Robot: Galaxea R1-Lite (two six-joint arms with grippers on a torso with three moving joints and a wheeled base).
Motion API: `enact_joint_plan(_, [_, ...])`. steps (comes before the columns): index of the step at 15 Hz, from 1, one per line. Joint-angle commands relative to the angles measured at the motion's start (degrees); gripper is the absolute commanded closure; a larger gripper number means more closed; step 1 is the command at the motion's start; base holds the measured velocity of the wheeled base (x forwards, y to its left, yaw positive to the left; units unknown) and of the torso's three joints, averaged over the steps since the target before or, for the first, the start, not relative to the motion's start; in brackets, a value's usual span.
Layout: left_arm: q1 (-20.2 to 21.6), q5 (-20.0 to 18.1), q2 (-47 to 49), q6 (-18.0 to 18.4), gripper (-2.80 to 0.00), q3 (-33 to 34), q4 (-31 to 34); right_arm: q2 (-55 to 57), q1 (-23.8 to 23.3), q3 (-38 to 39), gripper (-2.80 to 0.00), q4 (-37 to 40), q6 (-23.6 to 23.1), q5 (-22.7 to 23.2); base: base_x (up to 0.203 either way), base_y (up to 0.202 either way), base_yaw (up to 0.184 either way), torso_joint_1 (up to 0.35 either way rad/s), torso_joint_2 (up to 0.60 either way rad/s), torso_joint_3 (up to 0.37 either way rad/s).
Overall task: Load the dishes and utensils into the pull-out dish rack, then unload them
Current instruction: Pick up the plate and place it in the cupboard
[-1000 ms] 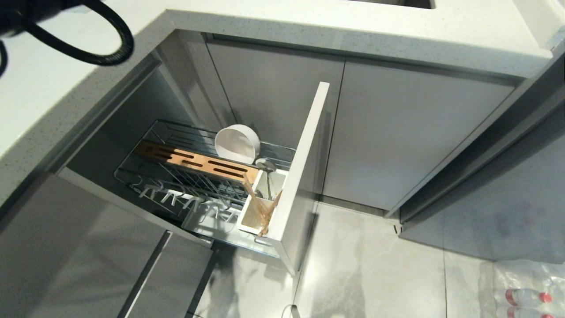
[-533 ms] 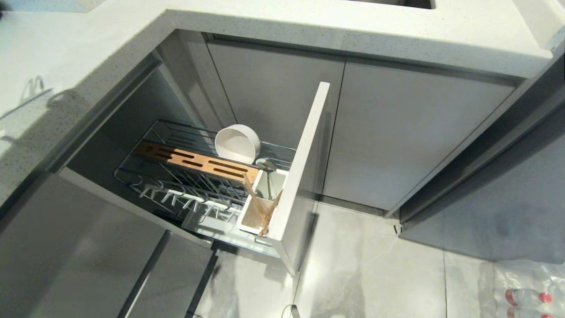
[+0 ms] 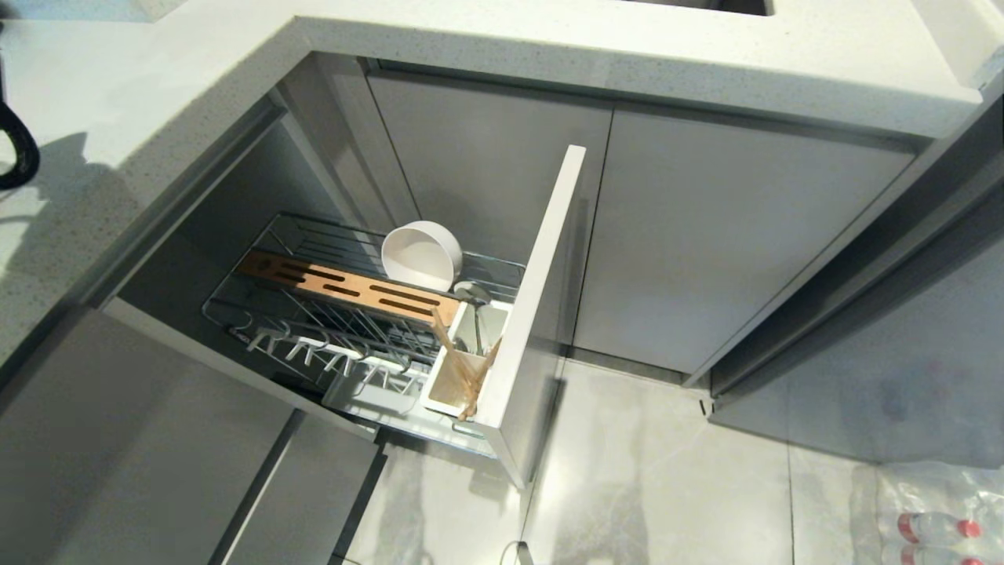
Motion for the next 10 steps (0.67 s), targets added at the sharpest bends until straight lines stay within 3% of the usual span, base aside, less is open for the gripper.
enact_joint_plan(1, [1.4, 0.3, 0.9, -0.9, 0.0, -0.1, 0.0, 0.0, 0.0, 0.1, 0.0, 0.0, 0.0, 0.0, 0.0, 0.0, 0.0, 0.0, 0.0, 0.0])
enact_joint_plan(3, [1.5, 0.5, 0.8, -4.8, 0.0, 0.0, -0.6, 0.0, 0.0, 0.1, 0.0, 0.0, 0.0, 0.0, 0.0, 0.0, 0.0, 0.0, 0.0, 0.0])
enact_joint_plan(4, [1.5, 1.0, 0.6, -5.0, 0.0, 0.0, -0.6, 0.0, 0.0, 0.1, 0.0, 0.0, 0.0, 0.0, 0.0, 0.0, 0.0, 0.0, 0.0, 0.0])
enact_joint_plan(5, [1.5, 1.7, 0.4, -5.1, -2.8, 0.0, -0.6, 0.0, 0.0, 0.1, 0.0, 0.0, 0.0, 0.0, 0.0, 0.0, 0.0, 0.0, 0.0, 0.0])
enact_joint_plan(10, [1.8, 5.8, -0.3, -7.1, -2.8, 0.2, 2.0, 0.0, 0.0, 0.1, 0.0, 0.0, 0.0, 0.0, 0.0, 0.0, 0.0, 0.0, 0.0, 0.0])
